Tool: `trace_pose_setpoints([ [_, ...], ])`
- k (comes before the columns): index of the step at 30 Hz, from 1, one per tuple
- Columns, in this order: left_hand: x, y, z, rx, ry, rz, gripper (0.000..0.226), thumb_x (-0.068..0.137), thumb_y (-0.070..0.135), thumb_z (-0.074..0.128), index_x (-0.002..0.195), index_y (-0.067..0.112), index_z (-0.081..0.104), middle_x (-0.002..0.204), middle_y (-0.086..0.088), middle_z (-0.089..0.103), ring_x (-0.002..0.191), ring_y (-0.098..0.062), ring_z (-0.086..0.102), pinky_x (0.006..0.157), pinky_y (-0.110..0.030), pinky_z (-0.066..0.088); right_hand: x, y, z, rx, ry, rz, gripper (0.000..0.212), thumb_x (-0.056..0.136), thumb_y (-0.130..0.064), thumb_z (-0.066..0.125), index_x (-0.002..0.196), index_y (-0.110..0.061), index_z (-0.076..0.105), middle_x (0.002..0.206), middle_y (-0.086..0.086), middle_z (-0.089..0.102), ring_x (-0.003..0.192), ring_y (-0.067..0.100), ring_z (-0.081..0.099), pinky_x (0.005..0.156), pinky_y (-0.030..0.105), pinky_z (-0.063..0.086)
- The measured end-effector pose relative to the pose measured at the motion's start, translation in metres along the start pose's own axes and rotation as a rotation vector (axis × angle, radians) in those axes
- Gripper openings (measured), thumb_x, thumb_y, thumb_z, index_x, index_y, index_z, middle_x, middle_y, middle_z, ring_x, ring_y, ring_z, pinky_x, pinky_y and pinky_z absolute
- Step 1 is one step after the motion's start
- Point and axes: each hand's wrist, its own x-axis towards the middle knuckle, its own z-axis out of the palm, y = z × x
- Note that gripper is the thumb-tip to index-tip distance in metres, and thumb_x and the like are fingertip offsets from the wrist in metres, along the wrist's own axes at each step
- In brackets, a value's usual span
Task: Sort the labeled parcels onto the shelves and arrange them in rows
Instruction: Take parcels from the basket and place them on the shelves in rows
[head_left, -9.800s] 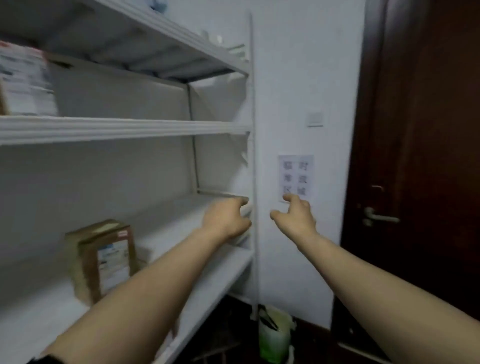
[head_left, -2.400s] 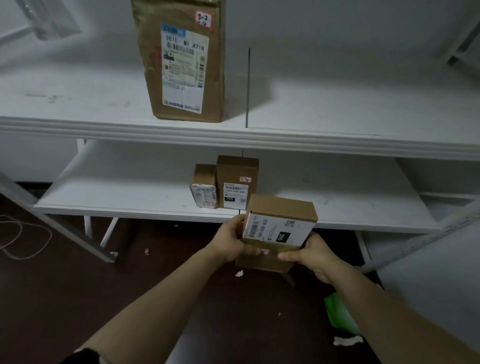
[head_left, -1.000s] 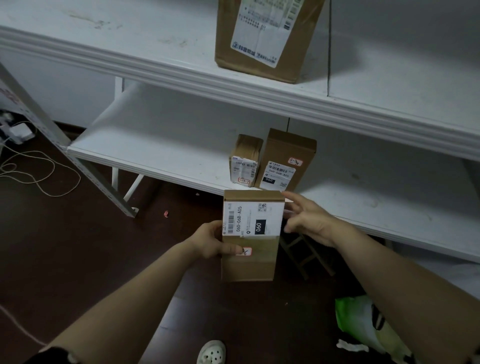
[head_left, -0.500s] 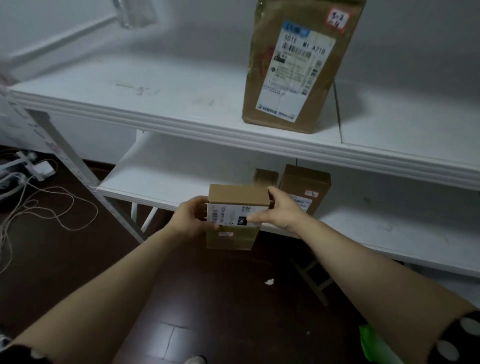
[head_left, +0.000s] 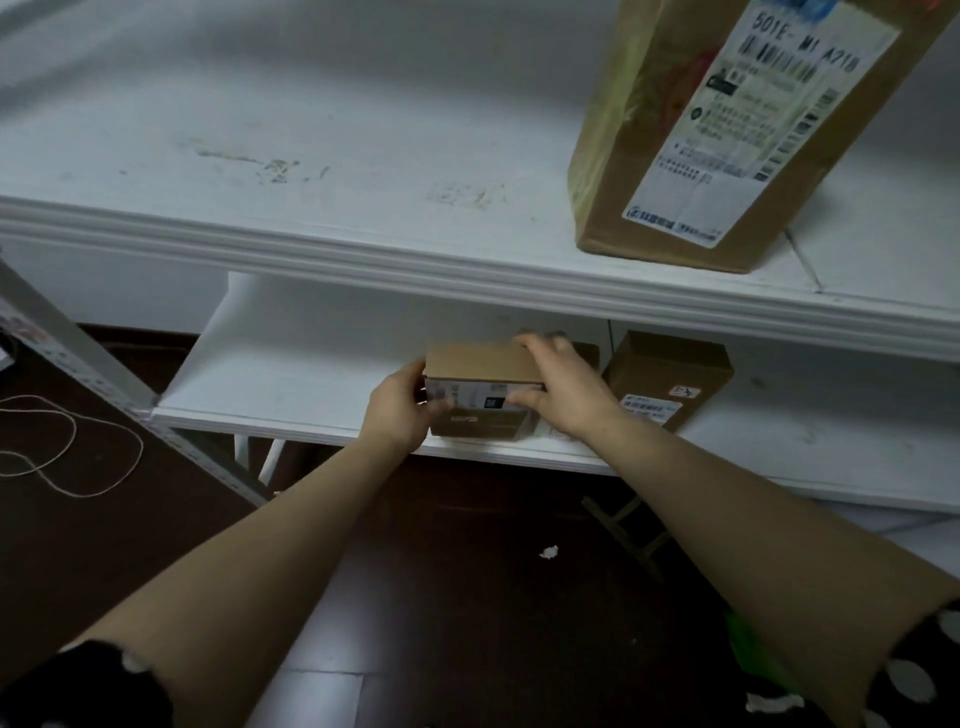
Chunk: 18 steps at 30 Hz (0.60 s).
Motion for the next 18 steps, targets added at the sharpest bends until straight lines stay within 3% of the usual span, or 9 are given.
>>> trace_pose_setpoints([
  [5, 0.016, -0.007, 0.013, 0.041, -0.034, -0.022, 0.040, 0.085, 0.008, 0.068, 0.123, 0.013, 0.057, 0.114, -0.007, 0.068, 0.104, -0.023, 0.063, 0.088, -0.031, 0.049, 0.014, 0.005, 0.005, -0.108, -0.035, 0.042, 0.066, 0.089, -0.026, 0.064, 0.145, -0.020, 0.029, 0.139, 0.014, 0.035, 0.122, 0.031, 0.045, 0.102, 0.038, 0.041],
  [10, 0.022, -0.013, 0.031, 0.128, -0.083, -0.039, 0.059, 0.083, 0.017, 0.071, 0.137, 0.020, 0.046, 0.118, -0.005, 0.066, 0.109, -0.023, 0.062, 0.093, -0.035, 0.049, 0.018, 0.007, 0.012, -0.265, 0.002, -0.002, 0.075, 0.086, -0.026, 0.068, 0.148, -0.019, 0.026, 0.145, 0.008, 0.035, 0.132, 0.026, 0.035, 0.105, 0.038, 0.036],
  [18, 0.032, -0.011, 0.045, 0.141, -0.032, -0.105, 0.046, 0.089, 0.017, 0.065, 0.132, 0.020, 0.048, 0.119, -0.005, 0.066, 0.109, -0.024, 0.061, 0.092, -0.034, 0.048, 0.034, 0.012, 0.007, -0.312, -0.008, -0.046, 0.066, 0.087, -0.023, 0.066, 0.143, -0.018, 0.032, 0.140, 0.010, 0.040, 0.129, 0.027, 0.037, 0.100, 0.039, 0.039],
])
